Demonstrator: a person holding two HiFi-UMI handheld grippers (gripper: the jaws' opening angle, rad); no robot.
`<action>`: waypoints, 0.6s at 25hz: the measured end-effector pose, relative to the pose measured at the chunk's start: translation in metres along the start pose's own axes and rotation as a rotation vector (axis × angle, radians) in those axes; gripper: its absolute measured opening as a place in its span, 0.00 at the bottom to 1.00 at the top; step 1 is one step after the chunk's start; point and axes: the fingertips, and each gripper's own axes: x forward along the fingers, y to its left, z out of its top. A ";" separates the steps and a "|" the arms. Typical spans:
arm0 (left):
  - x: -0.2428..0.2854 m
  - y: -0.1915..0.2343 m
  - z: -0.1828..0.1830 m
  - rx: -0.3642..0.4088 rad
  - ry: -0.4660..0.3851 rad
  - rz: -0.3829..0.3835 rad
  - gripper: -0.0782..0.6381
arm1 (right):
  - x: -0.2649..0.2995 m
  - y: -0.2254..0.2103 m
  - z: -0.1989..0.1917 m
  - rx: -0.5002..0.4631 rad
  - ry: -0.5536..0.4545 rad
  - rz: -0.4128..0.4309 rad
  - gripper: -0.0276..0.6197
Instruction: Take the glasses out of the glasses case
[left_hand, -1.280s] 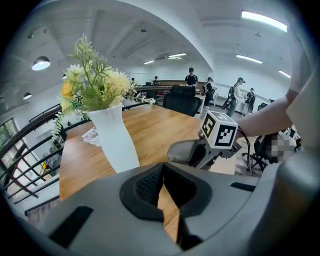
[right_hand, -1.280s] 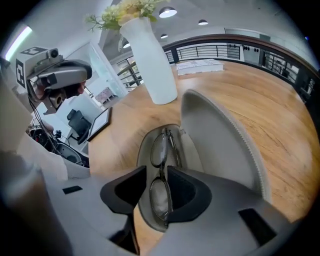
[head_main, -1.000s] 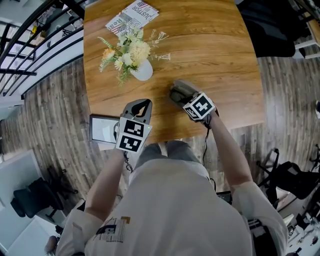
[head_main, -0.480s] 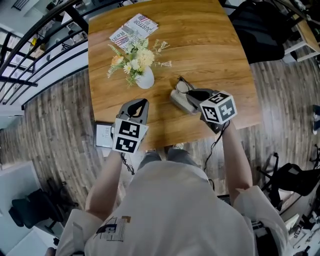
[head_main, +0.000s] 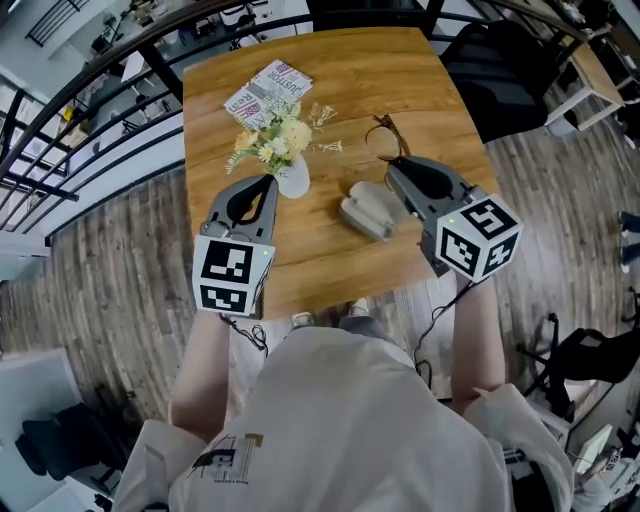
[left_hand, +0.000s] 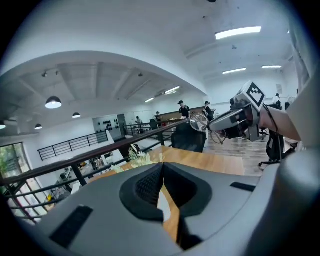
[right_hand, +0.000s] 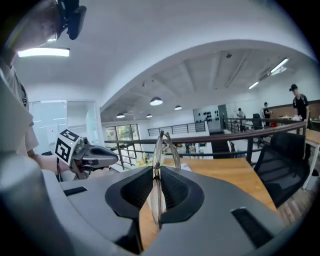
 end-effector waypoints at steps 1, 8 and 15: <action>-0.005 0.004 0.012 0.019 -0.026 0.009 0.13 | -0.007 0.005 0.015 -0.015 -0.041 -0.011 0.15; -0.049 0.028 0.080 0.071 -0.184 0.061 0.13 | -0.064 0.044 0.106 -0.053 -0.293 -0.051 0.15; -0.094 0.042 0.126 0.122 -0.311 0.127 0.13 | -0.116 0.071 0.161 -0.094 -0.491 -0.103 0.15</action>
